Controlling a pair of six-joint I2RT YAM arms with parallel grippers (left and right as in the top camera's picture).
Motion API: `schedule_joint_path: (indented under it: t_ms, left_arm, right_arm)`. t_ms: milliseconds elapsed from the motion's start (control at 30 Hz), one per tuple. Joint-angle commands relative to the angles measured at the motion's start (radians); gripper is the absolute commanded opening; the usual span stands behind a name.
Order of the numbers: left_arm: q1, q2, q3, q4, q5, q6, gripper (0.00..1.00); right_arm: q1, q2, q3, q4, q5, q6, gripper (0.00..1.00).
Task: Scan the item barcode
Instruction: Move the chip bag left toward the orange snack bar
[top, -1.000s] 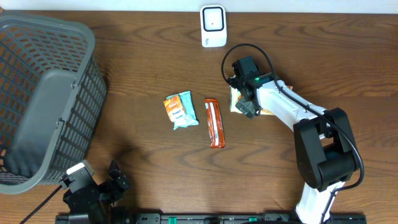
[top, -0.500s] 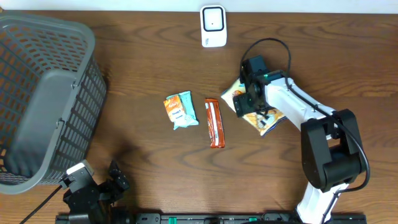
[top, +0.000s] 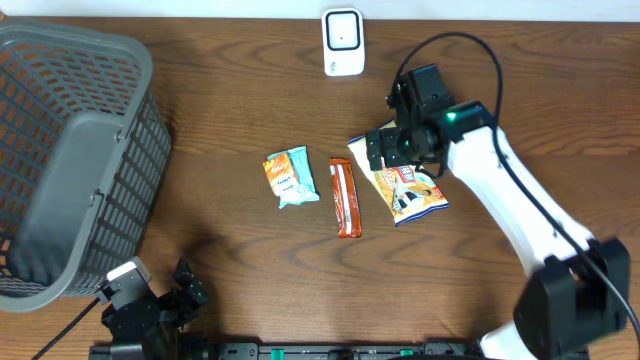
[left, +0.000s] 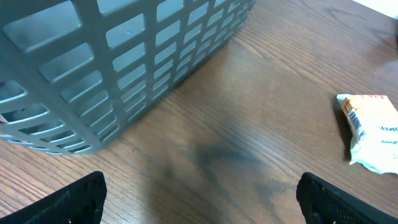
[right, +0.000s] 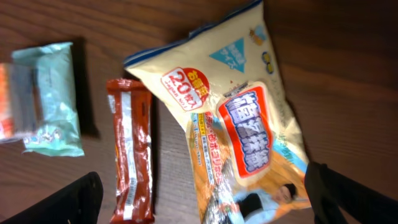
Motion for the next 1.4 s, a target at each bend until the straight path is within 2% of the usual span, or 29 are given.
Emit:
schedule_joint_path:
  t_ms: [0, 133, 233, 300, 400, 500, 1000, 1367]
  left_arm:
    - [0.003, -0.002, -0.001, 0.0, -0.006, -0.001, 0.98]
    - [0.003, -0.002, -0.001, 0.0, -0.006, -0.001, 0.98]
    - [0.003, -0.002, -0.001, 0.0, -0.006, -0.001, 0.98]
    - [0.003, -0.002, -0.001, 0.0, -0.006, -0.001, 0.98]
    - [0.003, -0.002, -0.001, 0.0, -0.006, -0.001, 0.98]
    - [0.003, -0.002, -0.001, 0.0, -0.006, -0.001, 0.98]
    - [0.003, -0.002, -0.001, 0.0, -0.006, -0.001, 0.98]
    - [0.003, -0.002, -0.001, 0.0, -0.006, -0.001, 0.98]
  right_arm:
    - [0.068, 0.02, -0.018, -0.021, 0.188, -0.024, 0.99]
    - [0.152, 0.06, -0.067, 0.056, 0.219, -0.034, 0.99]
    - [0.174, 0.106, -0.092, 0.127, 0.261, -0.103, 0.99]
    - [0.175, 0.14, -0.093, 0.132, 0.308, -0.093, 0.99]
    - [0.175, 0.195, -0.093, 0.117, 0.437, -0.053, 0.94]
    - [0.174, 0.222, -0.093, 0.114, 0.555, -0.009, 0.94]
    - [0.219, 0.235, -0.095, 0.126, 0.507, -0.012, 0.95]
    - [0.24, 0.354, -0.095, 0.122, 0.504, -0.009, 0.88]
